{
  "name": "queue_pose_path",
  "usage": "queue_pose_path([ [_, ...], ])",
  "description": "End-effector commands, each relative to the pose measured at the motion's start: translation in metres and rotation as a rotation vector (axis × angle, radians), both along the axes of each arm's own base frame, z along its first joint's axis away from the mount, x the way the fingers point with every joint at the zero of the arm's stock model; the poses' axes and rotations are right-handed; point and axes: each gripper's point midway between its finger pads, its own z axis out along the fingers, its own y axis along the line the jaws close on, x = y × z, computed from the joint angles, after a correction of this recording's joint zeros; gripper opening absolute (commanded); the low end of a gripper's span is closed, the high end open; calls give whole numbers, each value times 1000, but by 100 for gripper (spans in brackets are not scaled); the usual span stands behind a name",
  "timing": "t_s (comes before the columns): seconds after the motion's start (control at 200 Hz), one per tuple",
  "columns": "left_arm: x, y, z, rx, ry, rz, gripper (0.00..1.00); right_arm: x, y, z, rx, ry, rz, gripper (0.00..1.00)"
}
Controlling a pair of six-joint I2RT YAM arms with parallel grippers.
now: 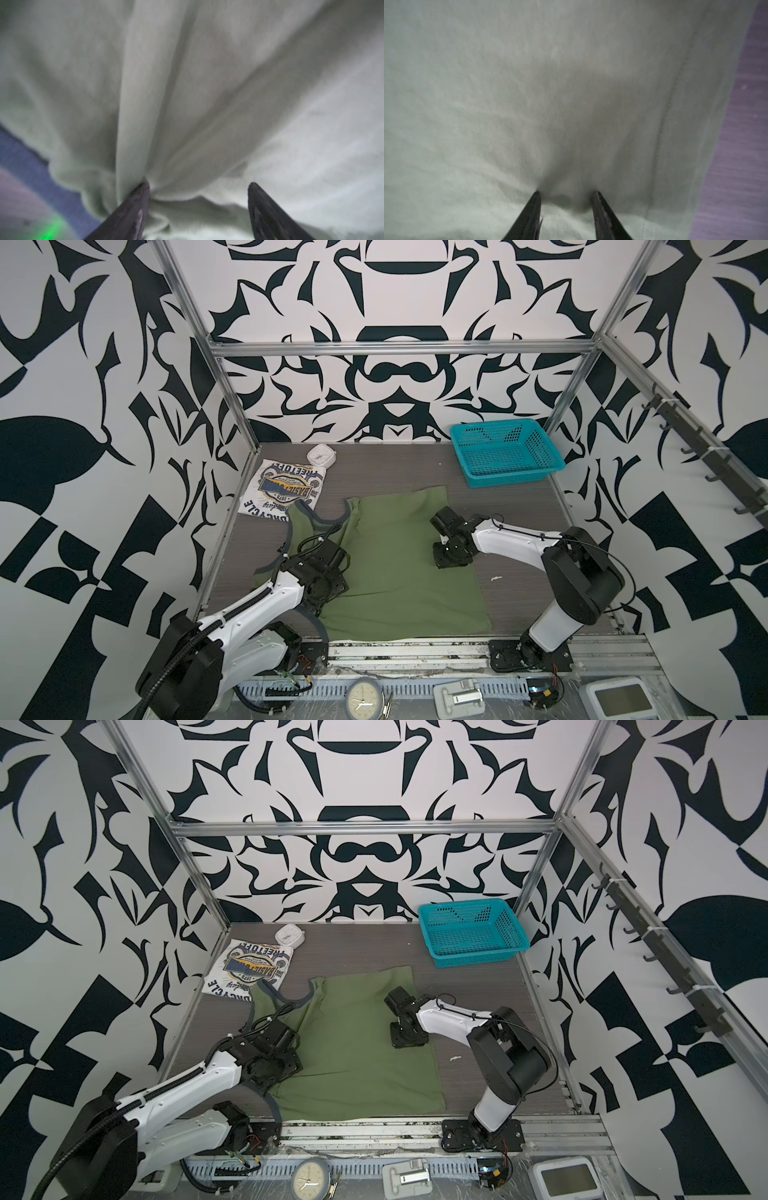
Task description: Fold and stack the tank tops
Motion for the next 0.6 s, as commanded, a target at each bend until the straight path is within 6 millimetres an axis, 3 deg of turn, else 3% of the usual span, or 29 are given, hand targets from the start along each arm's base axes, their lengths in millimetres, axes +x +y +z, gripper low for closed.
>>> queue_pose_path([
  [0.0, 42, -15, 41, 15, -114, -42, 79, -19, -20, 7, -22, 50, -37, 43],
  [0.08, 87, -39, 74, -4, -177, -136, 80, -10, -23, 21, 22, 20, -65, 43],
  [0.225, 168, -49, 90, 49, -160, -178, 75, 20, -24, 55, 96, -80, -100, 43],
  [0.345, 216, -30, 80, 48, -125, -108, 68, 55, -28, 79, 149, -154, -144, 42],
  [0.465, 248, -16, 62, 39, -106, -77, 65, 93, -34, 94, 194, -199, -196, 41],
  [0.595, 271, -31, 50, -18, -121, -124, 61, 129, -32, 102, 186, -228, -198, 40],
])
